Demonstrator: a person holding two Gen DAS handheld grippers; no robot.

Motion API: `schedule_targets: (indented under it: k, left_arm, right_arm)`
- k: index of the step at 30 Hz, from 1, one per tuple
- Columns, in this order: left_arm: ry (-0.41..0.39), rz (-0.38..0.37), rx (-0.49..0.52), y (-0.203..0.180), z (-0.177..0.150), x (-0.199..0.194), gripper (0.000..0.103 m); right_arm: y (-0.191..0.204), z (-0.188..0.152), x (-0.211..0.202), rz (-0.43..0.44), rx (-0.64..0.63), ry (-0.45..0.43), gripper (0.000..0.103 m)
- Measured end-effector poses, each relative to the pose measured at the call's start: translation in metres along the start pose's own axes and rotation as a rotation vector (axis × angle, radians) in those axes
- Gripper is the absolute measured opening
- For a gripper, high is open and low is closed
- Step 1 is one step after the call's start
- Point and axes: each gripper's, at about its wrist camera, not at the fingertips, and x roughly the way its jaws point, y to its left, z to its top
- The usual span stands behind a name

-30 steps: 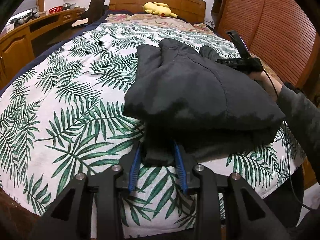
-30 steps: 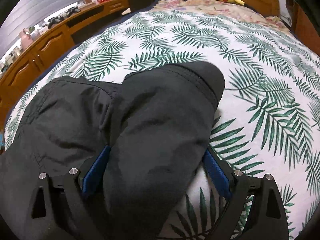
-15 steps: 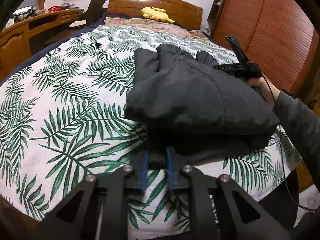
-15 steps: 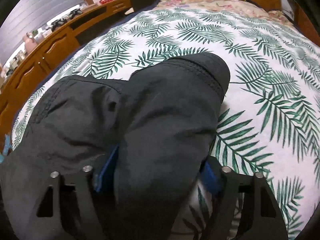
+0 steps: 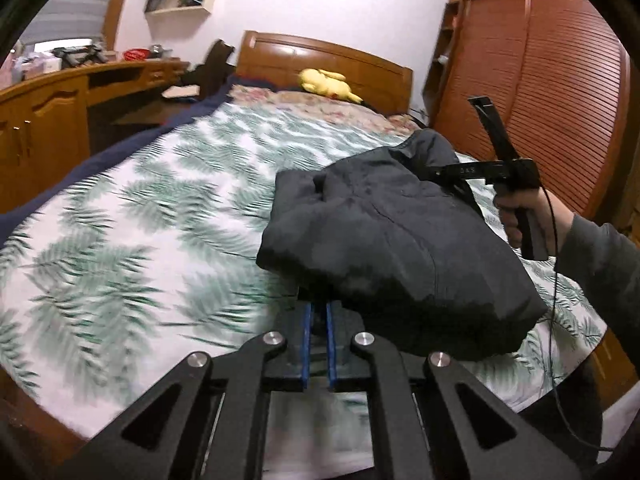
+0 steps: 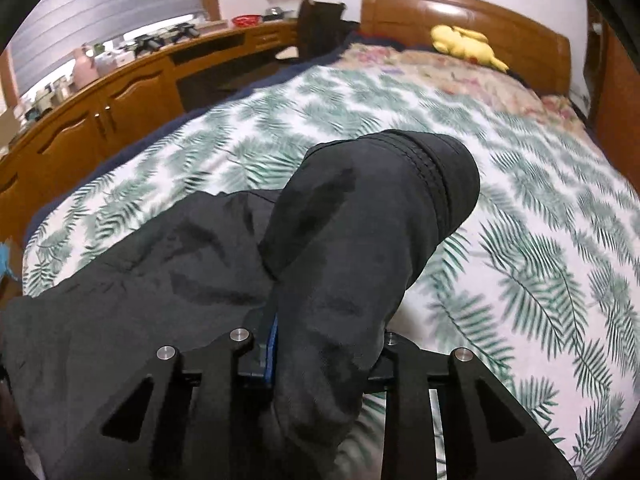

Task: Fold large clothes
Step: 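Lift the folded jacket with the right gripper and carry it off the bed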

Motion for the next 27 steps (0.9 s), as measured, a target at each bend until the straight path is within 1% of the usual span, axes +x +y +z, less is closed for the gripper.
schedule_targets:
  k: [4, 7, 8, 10, 13, 15, 16, 17, 18, 19, 20, 21, 23, 24, 25, 27]
  left_arm:
    - [-0.054, 0.092, -0.017, 0.048, 0.007, -0.034, 0.004]
    - [-0.090, 0.180, -0.020, 0.084, 0.012, -0.059, 0.004]
    - [-0.098, 0.221, -0.020, 0.100, 0.013, -0.068, 0.004]
    - [-0.101, 0.296, -0.030, 0.130, 0.016, -0.080, 0.004]
    - [-0.106, 0.386, -0.052, 0.172, 0.018, -0.098, 0.004]
    - [-0.108, 0.444, -0.063, 0.195, 0.018, -0.105, 0.004]
    - [-0.105, 0.470, -0.067, 0.204, 0.017, -0.107, 0.004]
    - [-0.099, 0.505, -0.080, 0.217, 0.014, -0.110, 0.004]
    - [-0.095, 0.523, -0.091, 0.225, 0.010, -0.110, 0.004]
    - [-0.078, 0.552, -0.110, 0.237, 0.004, -0.111, 0.004]
    - [-0.071, 0.559, -0.123, 0.243, -0.002, -0.114, 0.004]
    - [-0.069, 0.558, -0.130, 0.247, -0.007, -0.114, 0.004]
    - [-0.062, 0.556, -0.144, 0.254, -0.018, -0.115, 0.004]
    - [-0.055, 0.552, -0.148, 0.255, -0.022, -0.115, 0.005]
    - [-0.046, 0.553, -0.151, 0.256, -0.026, -0.115, 0.005]
    - [-0.032, 0.559, -0.151, 0.257, -0.029, -0.114, 0.006]
  right_arm:
    - [0.062, 0.029, 0.018, 0.047, -0.062, -0.006, 0.026]
    - [0.121, 0.053, 0.037, 0.091, -0.108, -0.018, 0.026]
    - [0.141, 0.062, 0.043, 0.103, -0.125, -0.026, 0.026]
    - [0.180, 0.081, 0.054, 0.138, -0.143, -0.048, 0.026]
    - [0.240, 0.110, 0.072, 0.191, -0.172, -0.066, 0.026]
    - [0.272, 0.124, 0.081, 0.208, -0.199, -0.075, 0.026]
    - [0.293, 0.131, 0.089, 0.216, -0.212, -0.078, 0.026]
    - [0.306, 0.138, 0.095, 0.221, -0.213, -0.074, 0.026]
    - [0.322, 0.143, 0.105, 0.234, -0.209, -0.054, 0.027]
    - [0.330, 0.146, 0.113, 0.240, -0.206, -0.023, 0.029]
    - [0.340, 0.148, 0.122, 0.246, -0.204, 0.023, 0.030]
    - [0.350, 0.147, 0.129, 0.228, -0.210, 0.052, 0.037]
    - [0.360, 0.139, 0.131, 0.183, -0.232, 0.043, 0.049]
    - [0.363, 0.133, 0.130, 0.158, -0.246, 0.039, 0.059]
    - [0.366, 0.126, 0.131, 0.122, -0.273, 0.035, 0.062]
    - [0.369, 0.116, 0.130, 0.086, -0.309, 0.023, 0.065]
